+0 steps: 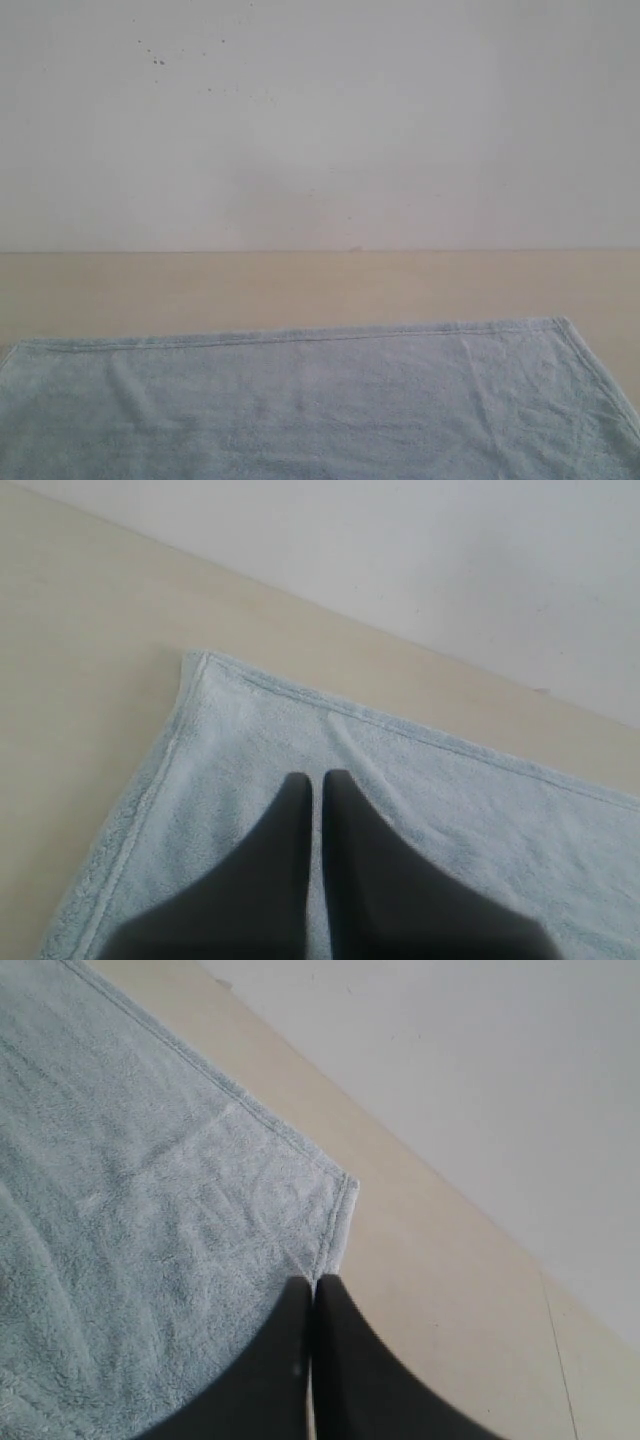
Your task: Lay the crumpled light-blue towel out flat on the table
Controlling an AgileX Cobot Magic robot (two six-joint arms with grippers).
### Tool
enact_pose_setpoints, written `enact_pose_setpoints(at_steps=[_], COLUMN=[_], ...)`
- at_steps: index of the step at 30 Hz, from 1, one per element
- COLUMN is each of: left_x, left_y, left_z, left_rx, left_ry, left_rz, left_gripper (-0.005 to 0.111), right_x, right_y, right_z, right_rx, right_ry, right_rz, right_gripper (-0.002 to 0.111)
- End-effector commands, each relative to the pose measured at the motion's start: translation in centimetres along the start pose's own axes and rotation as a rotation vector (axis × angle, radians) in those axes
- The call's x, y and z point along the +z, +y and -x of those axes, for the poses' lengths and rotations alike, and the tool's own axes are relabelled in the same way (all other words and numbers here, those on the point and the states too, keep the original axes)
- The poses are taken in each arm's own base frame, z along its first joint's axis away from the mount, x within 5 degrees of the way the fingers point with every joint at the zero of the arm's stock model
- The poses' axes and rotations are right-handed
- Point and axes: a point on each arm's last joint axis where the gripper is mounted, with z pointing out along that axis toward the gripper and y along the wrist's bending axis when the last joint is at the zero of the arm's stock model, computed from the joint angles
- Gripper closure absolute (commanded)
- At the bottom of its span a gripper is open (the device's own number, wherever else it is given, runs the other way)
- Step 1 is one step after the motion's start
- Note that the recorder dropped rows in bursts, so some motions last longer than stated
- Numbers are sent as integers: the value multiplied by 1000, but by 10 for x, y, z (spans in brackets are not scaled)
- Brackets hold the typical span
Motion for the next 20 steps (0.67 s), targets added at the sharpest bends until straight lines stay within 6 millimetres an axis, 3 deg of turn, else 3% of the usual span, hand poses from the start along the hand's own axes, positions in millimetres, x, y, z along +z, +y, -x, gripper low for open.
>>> enact_pose_setpoints(at_steps=[1, 20], left_x=[0, 0], left_y=[0, 0], left_z=[-1, -1], left_rx=[9, 9], left_ry=[-2, -2], left_rz=[-5, -5], left_gripper=[103, 103], right_x=[0, 0], right_y=[-1, -1], right_z=[0, 0], right_rx=[-8, 7], right_ry=[-3, -3], right_rz=[-9, -9], right_gripper=[108, 108])
